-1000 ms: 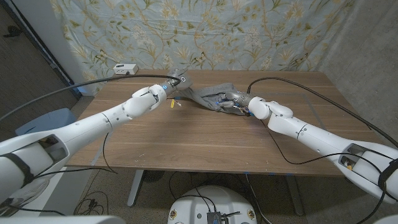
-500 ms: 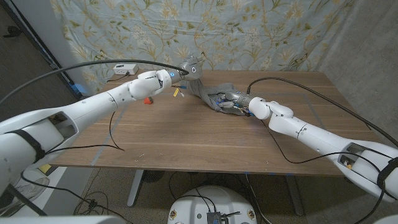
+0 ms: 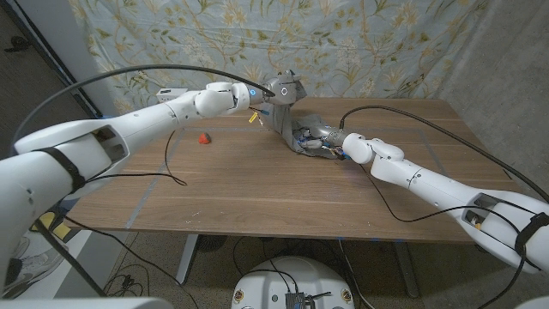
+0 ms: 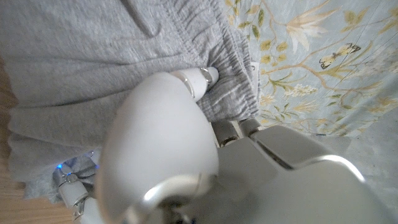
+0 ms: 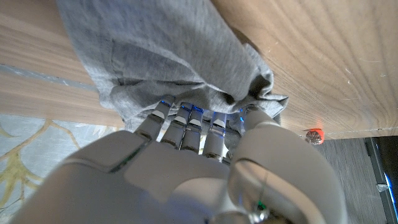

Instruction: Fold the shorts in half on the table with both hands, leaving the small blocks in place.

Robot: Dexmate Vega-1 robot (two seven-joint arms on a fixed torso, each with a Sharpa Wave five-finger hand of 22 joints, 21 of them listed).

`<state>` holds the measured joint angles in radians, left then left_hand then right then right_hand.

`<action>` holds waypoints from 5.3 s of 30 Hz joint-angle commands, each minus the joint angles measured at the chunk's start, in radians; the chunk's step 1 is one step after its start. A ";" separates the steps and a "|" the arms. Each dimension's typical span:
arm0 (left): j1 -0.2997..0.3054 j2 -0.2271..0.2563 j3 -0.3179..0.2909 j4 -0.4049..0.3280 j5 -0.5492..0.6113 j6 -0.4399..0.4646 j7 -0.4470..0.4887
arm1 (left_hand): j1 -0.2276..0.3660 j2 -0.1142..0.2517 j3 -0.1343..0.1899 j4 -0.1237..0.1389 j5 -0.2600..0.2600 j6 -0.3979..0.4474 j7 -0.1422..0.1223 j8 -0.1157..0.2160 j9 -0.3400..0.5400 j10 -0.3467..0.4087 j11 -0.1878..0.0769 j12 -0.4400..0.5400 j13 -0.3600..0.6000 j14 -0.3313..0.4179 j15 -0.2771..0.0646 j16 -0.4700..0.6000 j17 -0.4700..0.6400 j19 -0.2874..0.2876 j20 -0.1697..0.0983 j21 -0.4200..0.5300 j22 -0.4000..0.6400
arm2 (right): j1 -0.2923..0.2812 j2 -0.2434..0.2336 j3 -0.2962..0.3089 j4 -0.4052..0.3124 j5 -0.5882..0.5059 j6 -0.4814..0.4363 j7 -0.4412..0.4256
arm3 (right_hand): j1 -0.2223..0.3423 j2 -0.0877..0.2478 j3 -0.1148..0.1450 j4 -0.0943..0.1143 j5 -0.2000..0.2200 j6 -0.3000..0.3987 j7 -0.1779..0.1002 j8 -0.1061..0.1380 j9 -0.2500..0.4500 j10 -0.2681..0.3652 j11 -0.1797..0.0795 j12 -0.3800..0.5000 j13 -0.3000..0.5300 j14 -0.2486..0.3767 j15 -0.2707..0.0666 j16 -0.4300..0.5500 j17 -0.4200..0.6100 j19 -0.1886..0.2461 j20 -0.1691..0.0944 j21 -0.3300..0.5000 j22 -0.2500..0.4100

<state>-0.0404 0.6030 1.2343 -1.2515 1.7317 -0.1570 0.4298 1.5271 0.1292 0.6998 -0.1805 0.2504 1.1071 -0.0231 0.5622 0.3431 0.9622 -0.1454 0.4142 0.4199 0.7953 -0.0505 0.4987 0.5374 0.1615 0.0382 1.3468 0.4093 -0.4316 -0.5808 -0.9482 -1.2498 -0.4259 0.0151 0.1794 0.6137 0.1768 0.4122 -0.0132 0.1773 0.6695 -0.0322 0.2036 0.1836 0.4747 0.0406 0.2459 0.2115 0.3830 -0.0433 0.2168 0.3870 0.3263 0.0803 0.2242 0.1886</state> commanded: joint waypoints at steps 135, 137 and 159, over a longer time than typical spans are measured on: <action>0.896 -0.035 -0.816 -0.570 -1.743 0.187 -0.044 | -0.902 -0.061 -0.115 0.191 -0.054 -0.707 -0.006 -0.380 -0.150 -0.527 0.147 -0.217 -0.168 -0.316 0.042 -0.284 -0.203 -0.118 0.094 -0.270 -0.228 | -0.548 -0.110 0.691 -0.411 0.848 0.271 -0.286 | -0.097 -0.042 -0.038 -0.023 0.002 -0.283 -0.015 -0.033 0.008 -0.133 0.026 -0.058 0.010 -0.040 0.046 0.013 -0.004 0.013 0.042 0.005 0.004; 0.899 -0.035 -0.818 -0.566 -1.753 0.181 -0.041 | -0.916 -0.055 -0.118 0.196 -0.053 -0.695 0.005 -0.373 -0.150 -0.513 0.155 -0.209 -0.169 -0.314 0.054 -0.282 -0.206 -0.121 0.102 -0.274 -0.228 | -0.550 -0.103 0.694 -0.400 0.863 0.284 -0.284 | -0.113 -0.047 -0.046 -0.018 -0.001 -0.303 -0.011 -0.034 0.008 -0.142 0.031 -0.058 0.010 -0.041 0.050 0.013 -0.005 0.011 0.042 0.004 0.004; 0.909 -0.091 -0.867 -0.465 -2.129 0.180 -0.107 | -1.111 -0.019 -0.176 0.241 -0.074 -0.939 -0.027 -0.389 -0.160 -0.785 0.212 -0.232 -0.217 -0.657 0.155 -0.319 -0.317 -0.262 0.140 -0.418 -0.233 | -0.668 -0.080 0.774 -0.433 0.777 0.329 -0.511 | -0.273 -0.099 -0.133 0.002 0.015 -0.413 -0.029 -0.010 0.005 -0.309 0.014 -0.048 0.000 -0.279 0.070 -0.027 -0.074 -0.167 0.065 -0.024 -0.001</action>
<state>0.8742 0.5467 0.3816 -1.7492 -0.2754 -0.0098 0.2959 0.4275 0.1069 0.5225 0.0531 0.1771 0.1761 -0.0495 0.1732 0.1812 0.1868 0.0650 0.1845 0.2043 0.1527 0.1020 0.1773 0.2216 -0.0880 0.1735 0.9347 0.1736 -1.0556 -0.6686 -0.1919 -1.6540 0.4263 0.3092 -0.2455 0.3297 0.0666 0.2751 -0.0030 0.1855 0.2480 -0.0540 0.1863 0.1859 0.1549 0.0536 0.1888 0.2090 0.0966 0.0366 0.1807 0.3161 0.1419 0.1451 0.1924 0.1859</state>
